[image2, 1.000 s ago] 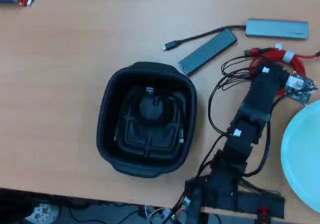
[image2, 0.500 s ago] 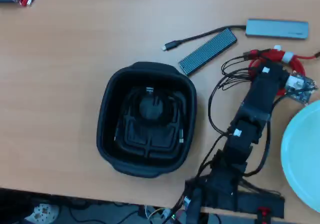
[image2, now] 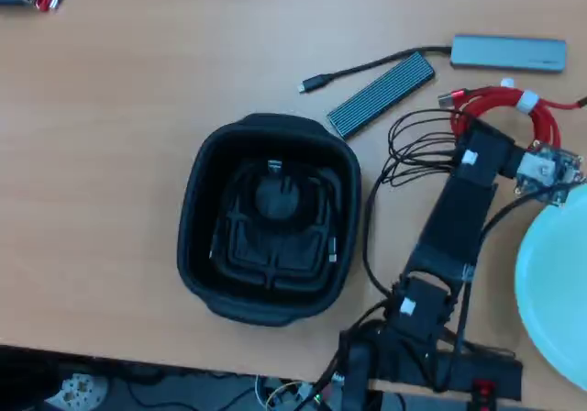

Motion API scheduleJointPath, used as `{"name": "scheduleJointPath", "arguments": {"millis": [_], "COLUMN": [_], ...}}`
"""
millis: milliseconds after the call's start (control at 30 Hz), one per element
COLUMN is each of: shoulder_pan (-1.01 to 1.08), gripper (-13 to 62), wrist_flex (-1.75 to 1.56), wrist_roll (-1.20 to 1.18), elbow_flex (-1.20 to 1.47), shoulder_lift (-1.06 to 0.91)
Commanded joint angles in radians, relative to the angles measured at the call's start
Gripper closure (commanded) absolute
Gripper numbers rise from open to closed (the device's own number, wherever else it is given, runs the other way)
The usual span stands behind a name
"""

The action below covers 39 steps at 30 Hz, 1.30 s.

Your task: Put a black charging cable in a black bowl and put a red charging cable in a green bowl

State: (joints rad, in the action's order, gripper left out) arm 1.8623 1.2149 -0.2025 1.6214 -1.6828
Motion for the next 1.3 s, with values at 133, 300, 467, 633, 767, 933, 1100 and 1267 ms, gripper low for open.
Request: {"name": "scheduleJointPath", "arguments": {"millis": [133,300,467,633,767,933,1100,1267], "shoulder_pan": [0.006,0.017,0.086,0.207,0.302,0.331,0.414,0.474], "gripper": [57.3,57.3,57.3,57.3,57.3,57.3,57.2,57.2], "wrist_flex": [-0.017,-0.014,-0.014,-0.015,-0.011,-0.018,-0.028,-0.025], "wrist_roll": [0.023,0.015,0.005,-0.025,-0.025,-0.023,-0.012,-0.018], "elbow_flex": [-0.066,-0.06,-0.044,-0.029,-0.017,-0.009,-0.002,0.025], "shoulder_lift": [-0.247,-0.35,-0.413,-0.413,-0.413,-0.411,-0.402,-0.399]}}
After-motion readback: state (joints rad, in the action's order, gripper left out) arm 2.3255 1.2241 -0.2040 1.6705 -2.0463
